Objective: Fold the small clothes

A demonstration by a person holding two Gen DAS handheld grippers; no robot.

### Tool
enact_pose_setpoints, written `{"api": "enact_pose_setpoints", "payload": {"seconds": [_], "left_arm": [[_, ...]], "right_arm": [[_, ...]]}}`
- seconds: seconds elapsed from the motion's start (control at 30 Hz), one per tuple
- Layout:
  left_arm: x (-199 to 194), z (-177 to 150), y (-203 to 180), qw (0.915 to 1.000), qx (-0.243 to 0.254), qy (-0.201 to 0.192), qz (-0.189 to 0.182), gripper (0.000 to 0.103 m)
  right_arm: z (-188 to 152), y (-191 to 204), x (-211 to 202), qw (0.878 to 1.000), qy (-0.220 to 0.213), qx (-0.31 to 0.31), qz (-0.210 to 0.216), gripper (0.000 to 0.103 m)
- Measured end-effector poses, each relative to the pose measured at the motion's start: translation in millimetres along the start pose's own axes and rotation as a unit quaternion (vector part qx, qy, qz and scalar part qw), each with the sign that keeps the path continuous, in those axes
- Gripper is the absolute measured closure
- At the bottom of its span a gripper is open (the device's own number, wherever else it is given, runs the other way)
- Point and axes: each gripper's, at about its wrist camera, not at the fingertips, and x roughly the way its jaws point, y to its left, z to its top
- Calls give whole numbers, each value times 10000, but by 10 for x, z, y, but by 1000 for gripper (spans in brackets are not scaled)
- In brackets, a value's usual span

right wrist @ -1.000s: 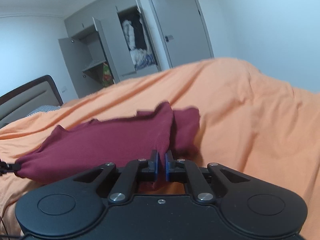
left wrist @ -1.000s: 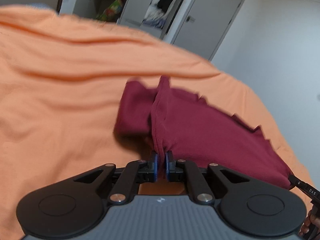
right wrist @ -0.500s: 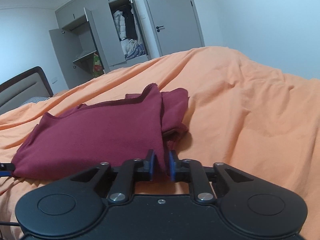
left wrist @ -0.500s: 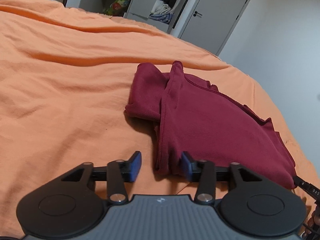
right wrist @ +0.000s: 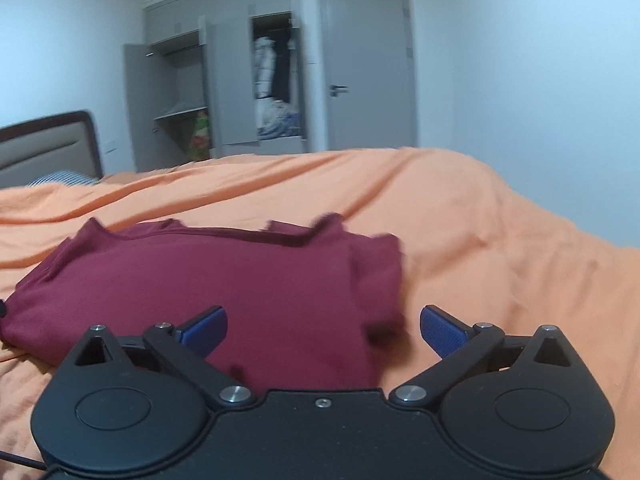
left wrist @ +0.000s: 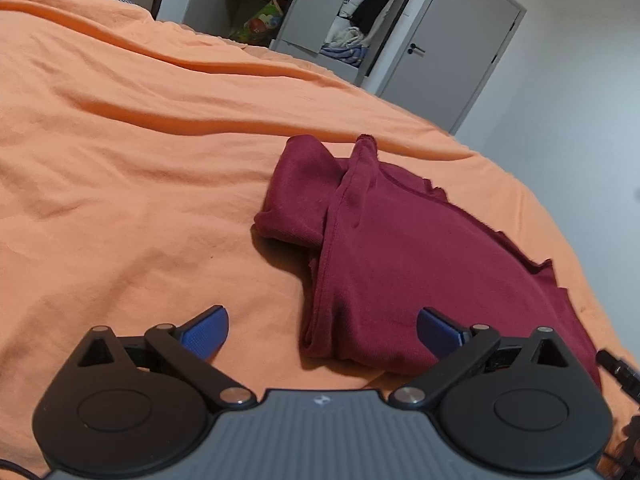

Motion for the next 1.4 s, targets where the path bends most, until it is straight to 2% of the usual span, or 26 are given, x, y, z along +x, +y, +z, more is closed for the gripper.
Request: {"api": "enact_pose_setpoints", "payload": {"seconds": [0.17, 0.3, 0.43, 0.53, 0.63, 0.7, 0.73, 0.77, 0.8, 0.83, 0.93, 1.1, 1.33, 1.4], "left_arm": [[32, -11, -38, 9999, -5, 16, 146, 0], [36, -8, -27, 9998, -96, -42, 155, 0], [54, 46, -34, 9995, -211, -86, 227, 0], [72, 98, -69, 9995, -196, -50, 260, 0], [78, 111, -91, 9996, -192, -47, 216, 0], [88, 104, -97, 9996, -189, -8, 212, 0], [93, 96, -99, 9996, -176, 11, 217, 0], [98, 87, -105, 9996, -156, 19, 233, 0], [98, 76, -105, 9996, -133, 15, 251, 0], [95, 66, -106, 9996, -111, -8, 272, 0], [52, 40, -92, 9992, -148, -192, 307, 0], [0, 48, -77, 9993, -270, -253, 104, 0], [-11, 28, -83, 9997, -216, -148, 21, 0], [20, 22, -66, 9995, -306, -25, -26, 0]], "right_arm": [[304, 259, 380, 9957, 192, -297, 861, 2], [607, 476, 829, 9840, 350, -701, 1600, 9], [839, 722, 1373, 9711, 575, -1294, 1922, 16], [938, 861, 1748, 9628, 850, -1647, 1967, 19], [984, 960, 2037, 9550, 1026, -1871, 2060, 29], [987, 1001, 2180, 9494, 1188, -1940, 2167, 46], [984, 1012, 2231, 9459, 1267, -1956, 2256, 51], [975, 1018, 2248, 9432, 1327, -1951, 2337, 70], [987, 1026, 2258, 9410, 1364, -1938, 2417, 95], [1001, 1039, 2255, 9393, 1369, -1955, 2465, 100], [1050, 1123, 2189, 9402, 1145, -2249, 2287, 102], [1195, 1217, 2205, 9537, 778, -2231, 1860, 103], [998, 1254, 2433, 9534, 1103, -2253, 1678, 102], [967, 1257, 2435, 9538, 1086, -2245, 1677, 95]]}}
